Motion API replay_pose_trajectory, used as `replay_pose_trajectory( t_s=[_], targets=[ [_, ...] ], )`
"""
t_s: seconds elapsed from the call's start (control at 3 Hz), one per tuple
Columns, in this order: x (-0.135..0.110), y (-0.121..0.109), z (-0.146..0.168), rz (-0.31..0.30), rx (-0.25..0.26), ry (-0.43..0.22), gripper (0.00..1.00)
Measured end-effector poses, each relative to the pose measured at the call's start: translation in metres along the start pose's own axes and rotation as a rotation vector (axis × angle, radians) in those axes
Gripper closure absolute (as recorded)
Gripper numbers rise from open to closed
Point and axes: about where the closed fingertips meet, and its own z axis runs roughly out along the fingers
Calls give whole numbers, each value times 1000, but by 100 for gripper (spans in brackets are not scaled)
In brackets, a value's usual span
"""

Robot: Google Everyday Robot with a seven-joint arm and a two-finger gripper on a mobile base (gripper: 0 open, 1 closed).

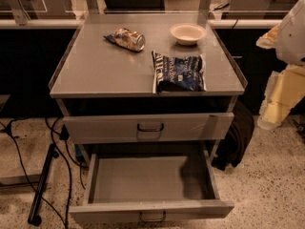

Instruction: Place blue chip bag into middle drawer

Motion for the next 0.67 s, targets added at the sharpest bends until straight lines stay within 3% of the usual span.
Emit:
replay_pose_trajectory(
  t_s=[0.67],
  targets=[
    [-9,-9,7,4,23,-14,0]
  ],
)
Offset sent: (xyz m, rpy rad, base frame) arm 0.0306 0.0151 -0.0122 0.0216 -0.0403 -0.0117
